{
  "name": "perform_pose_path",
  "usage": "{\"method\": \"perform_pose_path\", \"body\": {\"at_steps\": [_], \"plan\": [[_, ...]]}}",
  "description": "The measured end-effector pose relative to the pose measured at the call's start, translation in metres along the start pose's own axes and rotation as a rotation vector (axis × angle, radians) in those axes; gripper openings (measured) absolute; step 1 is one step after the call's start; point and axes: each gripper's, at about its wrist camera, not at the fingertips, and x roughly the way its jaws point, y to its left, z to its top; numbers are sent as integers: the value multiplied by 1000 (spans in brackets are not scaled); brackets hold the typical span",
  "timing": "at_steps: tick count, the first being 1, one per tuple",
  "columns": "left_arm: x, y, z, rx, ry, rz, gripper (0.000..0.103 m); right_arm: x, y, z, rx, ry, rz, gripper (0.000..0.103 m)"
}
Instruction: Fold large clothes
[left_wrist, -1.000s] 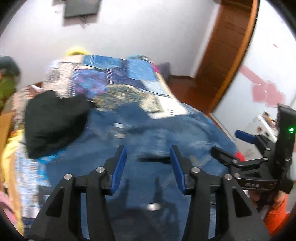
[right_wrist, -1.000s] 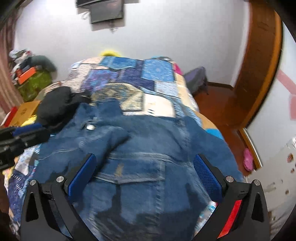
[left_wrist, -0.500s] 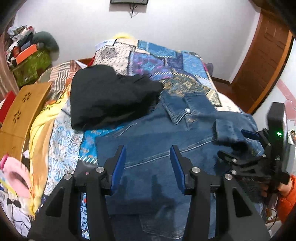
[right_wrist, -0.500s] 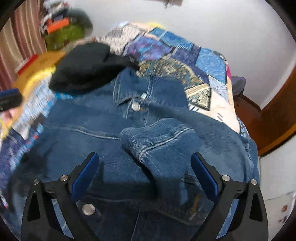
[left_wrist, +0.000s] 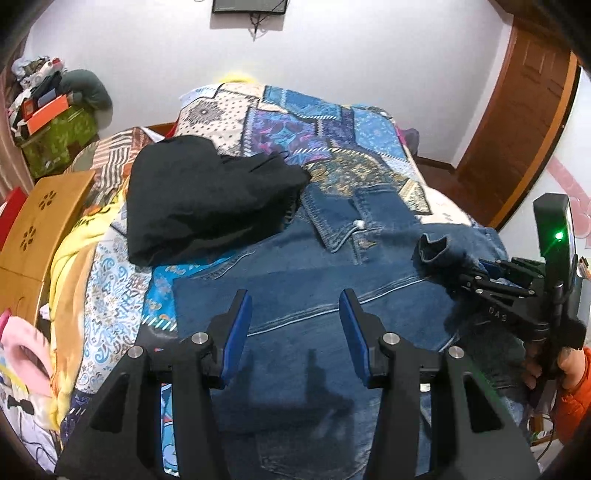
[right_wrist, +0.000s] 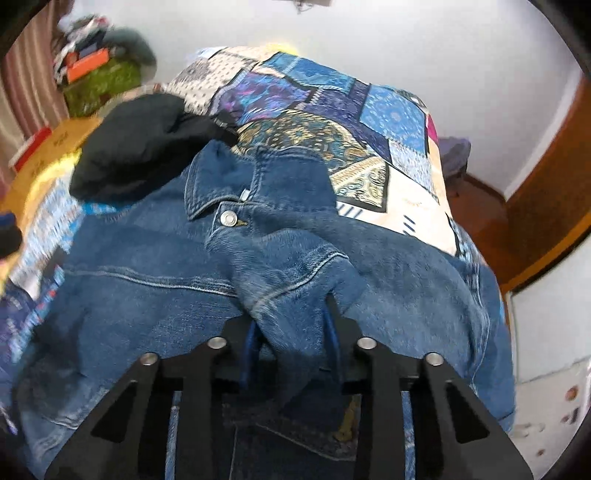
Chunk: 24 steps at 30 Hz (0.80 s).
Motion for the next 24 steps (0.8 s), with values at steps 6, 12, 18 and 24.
{"method": "perform_pose_path", "body": {"at_steps": [6,12,18,24], "plan": [[-9,-27,15,23,-49,-40,48,-29,-30,-8,117,-71,2,15],[-4,-53,17,66,-50,-57,48,-25,-56,-29,203,-13,71,15],[10,-65,7,81,4,-62,48,-20,-72,-52,275,5,105,25],[22,-66,-1,85,48,-57,48,-30,-89,-58,330,13,116,47]]}}
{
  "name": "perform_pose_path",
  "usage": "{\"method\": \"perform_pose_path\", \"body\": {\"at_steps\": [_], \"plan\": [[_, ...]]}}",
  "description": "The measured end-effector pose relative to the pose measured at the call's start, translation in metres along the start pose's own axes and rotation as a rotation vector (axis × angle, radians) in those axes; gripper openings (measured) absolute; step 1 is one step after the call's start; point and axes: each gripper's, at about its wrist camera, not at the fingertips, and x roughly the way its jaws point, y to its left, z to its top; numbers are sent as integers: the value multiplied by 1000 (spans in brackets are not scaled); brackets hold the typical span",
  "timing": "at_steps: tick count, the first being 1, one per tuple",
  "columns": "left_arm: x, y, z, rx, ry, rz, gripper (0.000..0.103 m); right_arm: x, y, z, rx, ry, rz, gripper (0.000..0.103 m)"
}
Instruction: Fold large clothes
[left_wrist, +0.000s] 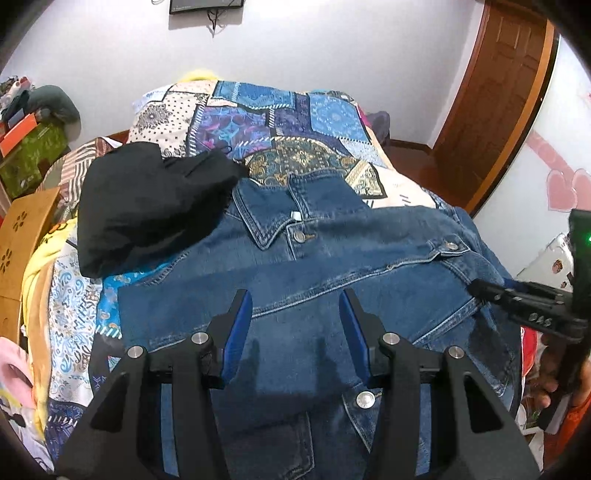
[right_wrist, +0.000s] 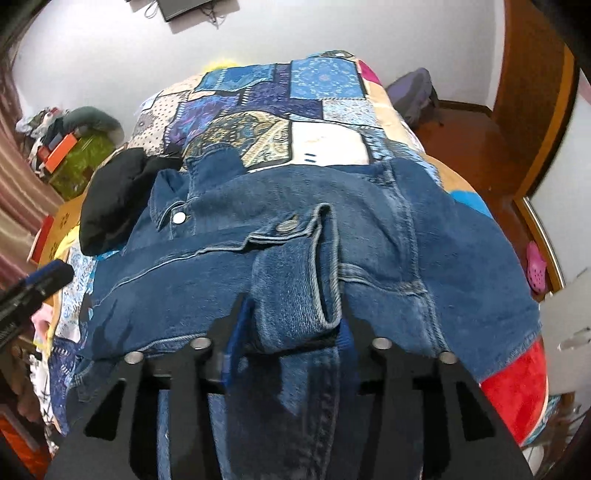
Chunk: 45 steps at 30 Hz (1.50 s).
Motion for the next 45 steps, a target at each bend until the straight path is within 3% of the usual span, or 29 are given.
{"method": "perform_pose_path", "body": {"at_steps": [7,13,17,22,27,34,39,45], "plan": [[3,-13,1,25,-1,-3,48,-36,-20,1,12,-66,-49,50],[-1,-27,8,37,-26,-14,48,-73,-60,3,121,-171,-98,50],[-3,-37,11,57,-36,-17,48,-82,-94,0,211,-194,-140,51],[1,-46,12,68,-31,-13,48,-72,-131,-11,321,-156,-172,53],[10,-49,10,64,-5,-7,48,-46,-169,-31,483,-73,-100,53],[19,-48,7,53,24,0,48,-10,-199,-46,608,13,-14,53],[22,-44,6,38,34,3,48,-2,-216,-46,682,-25,15,53],[23,-39,4,22,40,4,48,11,-225,-34,694,-33,-27,53]]}}
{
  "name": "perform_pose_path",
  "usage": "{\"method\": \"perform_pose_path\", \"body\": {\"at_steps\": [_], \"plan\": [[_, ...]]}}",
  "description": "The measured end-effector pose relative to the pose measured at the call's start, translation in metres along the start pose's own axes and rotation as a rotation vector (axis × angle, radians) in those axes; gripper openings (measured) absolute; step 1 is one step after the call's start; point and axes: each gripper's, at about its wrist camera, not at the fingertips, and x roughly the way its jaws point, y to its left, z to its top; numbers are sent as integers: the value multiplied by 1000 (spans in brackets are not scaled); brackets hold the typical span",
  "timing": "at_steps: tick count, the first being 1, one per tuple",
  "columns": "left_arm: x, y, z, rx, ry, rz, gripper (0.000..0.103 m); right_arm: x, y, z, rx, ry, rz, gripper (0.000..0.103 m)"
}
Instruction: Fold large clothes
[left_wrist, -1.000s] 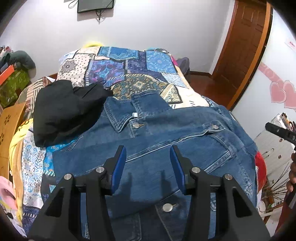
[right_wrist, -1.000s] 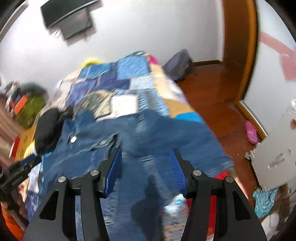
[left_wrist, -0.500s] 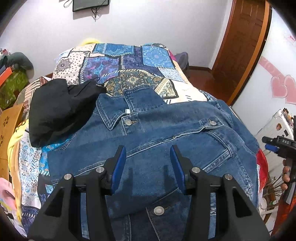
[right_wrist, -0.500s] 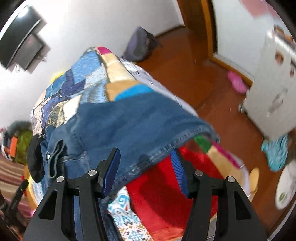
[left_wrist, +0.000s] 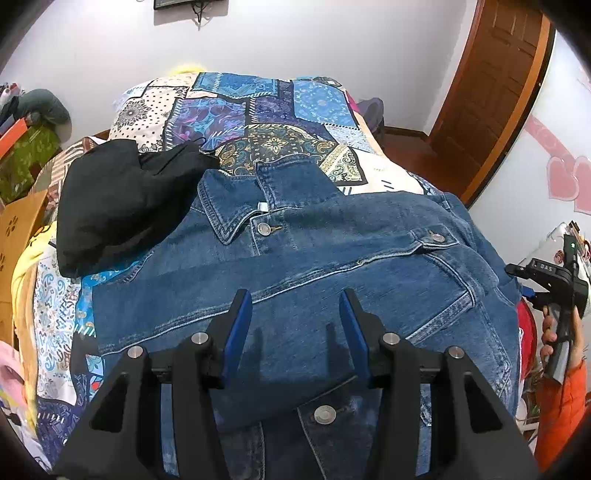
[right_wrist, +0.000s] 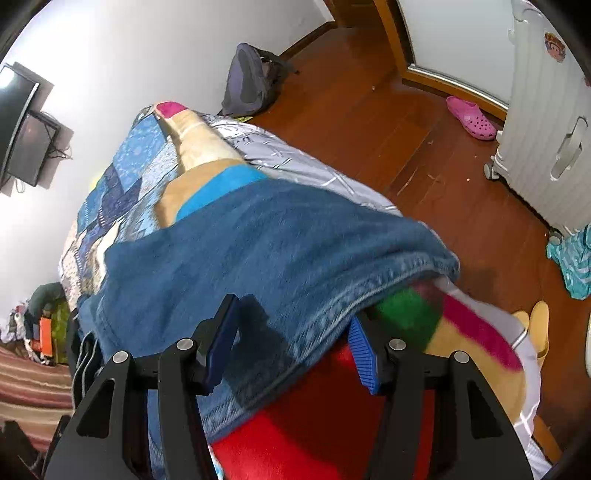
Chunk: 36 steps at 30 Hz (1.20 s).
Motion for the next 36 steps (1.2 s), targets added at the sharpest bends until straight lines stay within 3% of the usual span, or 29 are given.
{"method": "perform_pose_path", "body": {"at_steps": [6,8,11,15,21,25,29,36], "plan": [[-3,7,-3,-12,-4,7,48,1,7,5,0,-54,-86,33],[-5,9,-4,-14,-9,9,48,-8,19,4,-52,-83,-116,22],[-8,15,-5,-32,-14,-4,48,-25,42,2,-156,-136,-158,17],[-9,22,-6,-55,-16,-7,48,-60,72,0,-241,-205,-102,15],[-13,26,-9,-63,-23,-14,48,-106,136,-21,-411,-286,55,14],[-16,28,-11,-63,-27,-14,48,-110,177,-51,-541,-250,158,14],[-18,31,-12,-71,-31,-15,48,-87,198,-80,-626,-142,232,14],[-20,35,-17,-75,-26,-12,48,-29,202,-110,-687,24,167,14]]}}
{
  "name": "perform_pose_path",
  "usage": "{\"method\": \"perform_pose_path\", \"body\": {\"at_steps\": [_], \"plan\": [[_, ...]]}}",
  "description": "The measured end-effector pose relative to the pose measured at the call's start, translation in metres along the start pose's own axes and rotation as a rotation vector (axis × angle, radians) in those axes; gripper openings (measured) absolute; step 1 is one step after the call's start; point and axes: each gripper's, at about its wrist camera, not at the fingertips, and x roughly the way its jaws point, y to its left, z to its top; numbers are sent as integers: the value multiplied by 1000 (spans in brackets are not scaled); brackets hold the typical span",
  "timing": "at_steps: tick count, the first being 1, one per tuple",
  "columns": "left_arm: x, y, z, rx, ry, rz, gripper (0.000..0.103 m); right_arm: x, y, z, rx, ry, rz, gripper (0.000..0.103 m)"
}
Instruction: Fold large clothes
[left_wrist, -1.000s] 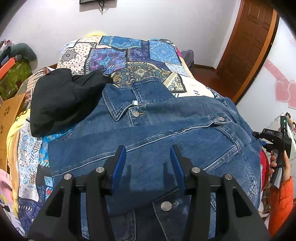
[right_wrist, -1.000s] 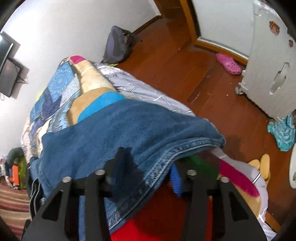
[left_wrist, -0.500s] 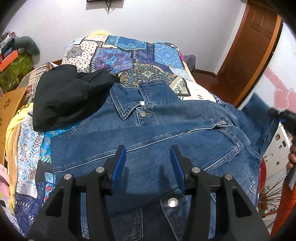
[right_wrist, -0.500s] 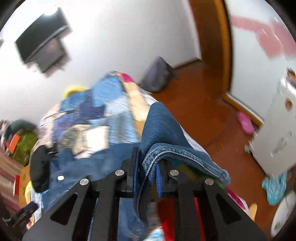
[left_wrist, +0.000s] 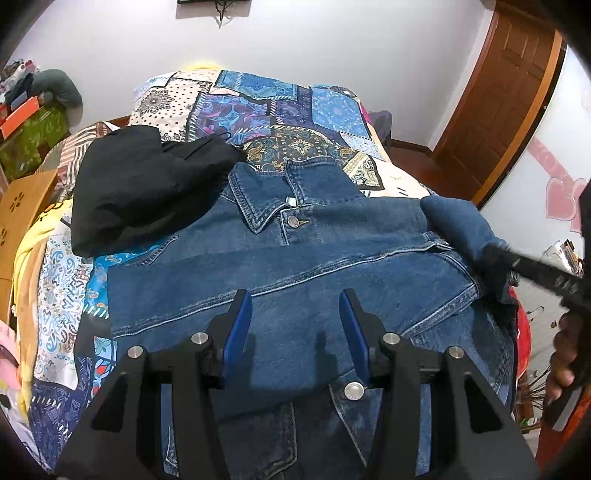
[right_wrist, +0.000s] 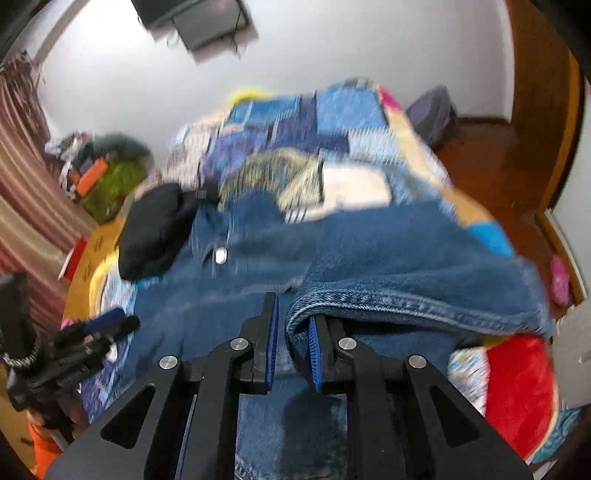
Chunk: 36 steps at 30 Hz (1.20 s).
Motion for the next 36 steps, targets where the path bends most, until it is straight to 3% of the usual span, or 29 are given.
{"method": "perform_pose_path", "body": {"at_steps": [9,11,13,14,24,29,36], "plan": [[3,-7,-2,17,4,16,48,-17,10,-8,-80,35,-21,18],[1,-10,-1,20,-5,17,48,-21,7,-8,-60,46,-7,43],[1,-12,0,26,-11,16,48,-33,-1,-10,-18,11,3,58],[1,-13,1,29,-13,15,48,-38,-3,-10,2,-10,0,59],[6,-20,1,45,-7,26,48,-72,-64,-1,251,-147,-87,59],[8,-22,2,48,-3,30,48,-57,-105,-9,416,-120,-127,59],[19,-26,4,49,23,38,48,-21,-152,-26,636,-30,-60,59]]}}
